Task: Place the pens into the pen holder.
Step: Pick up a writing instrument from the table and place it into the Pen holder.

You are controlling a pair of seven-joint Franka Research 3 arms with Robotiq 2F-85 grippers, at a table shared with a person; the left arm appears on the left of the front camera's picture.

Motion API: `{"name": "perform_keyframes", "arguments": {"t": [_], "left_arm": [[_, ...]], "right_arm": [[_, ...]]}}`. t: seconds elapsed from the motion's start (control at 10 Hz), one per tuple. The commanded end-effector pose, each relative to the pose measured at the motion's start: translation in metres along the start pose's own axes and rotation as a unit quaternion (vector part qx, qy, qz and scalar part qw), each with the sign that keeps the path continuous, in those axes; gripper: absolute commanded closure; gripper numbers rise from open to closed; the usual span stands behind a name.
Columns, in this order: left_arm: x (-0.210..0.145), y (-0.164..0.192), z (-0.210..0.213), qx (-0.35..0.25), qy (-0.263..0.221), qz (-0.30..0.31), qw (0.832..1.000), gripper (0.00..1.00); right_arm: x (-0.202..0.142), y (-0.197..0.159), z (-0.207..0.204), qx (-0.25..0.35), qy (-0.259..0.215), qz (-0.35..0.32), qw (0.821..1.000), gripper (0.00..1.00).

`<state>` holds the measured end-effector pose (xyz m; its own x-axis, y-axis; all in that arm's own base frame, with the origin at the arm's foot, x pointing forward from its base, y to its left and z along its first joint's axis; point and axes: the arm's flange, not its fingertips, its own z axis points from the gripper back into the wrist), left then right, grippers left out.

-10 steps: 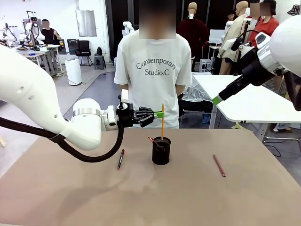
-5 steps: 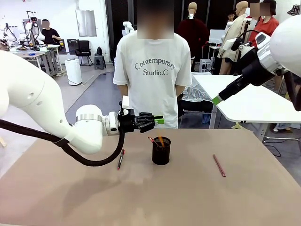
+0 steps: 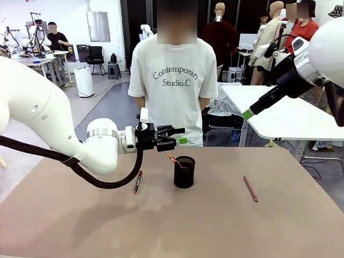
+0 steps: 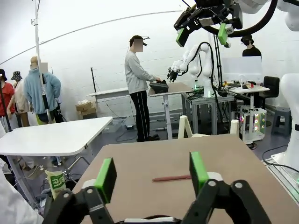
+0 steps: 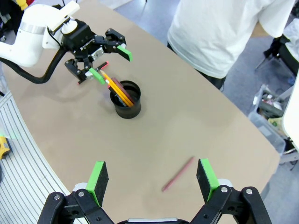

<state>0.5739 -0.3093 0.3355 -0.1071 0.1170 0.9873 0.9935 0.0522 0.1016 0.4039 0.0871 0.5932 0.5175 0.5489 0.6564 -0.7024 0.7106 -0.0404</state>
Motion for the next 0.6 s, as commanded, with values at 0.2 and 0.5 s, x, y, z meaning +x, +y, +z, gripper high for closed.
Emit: {"name": "perform_keyframes", "arguments": {"t": [0.2,0.5], "left_arm": [[0.0015,-0.0009,-0.0011,-0.002,0.001,-0.001,1.0,0.0],[0.0015,-0.0009,-0.0011,-0.002,0.001,-0.001,1.0,0.0]], "right_arm": [[-0.0004,-0.0011,0.0007,0.004,-0.003,0.0,1.0,0.0],[-0.0004,-0.0011,0.0007,0.004,-0.003,0.0,1.0,0.0]]}}
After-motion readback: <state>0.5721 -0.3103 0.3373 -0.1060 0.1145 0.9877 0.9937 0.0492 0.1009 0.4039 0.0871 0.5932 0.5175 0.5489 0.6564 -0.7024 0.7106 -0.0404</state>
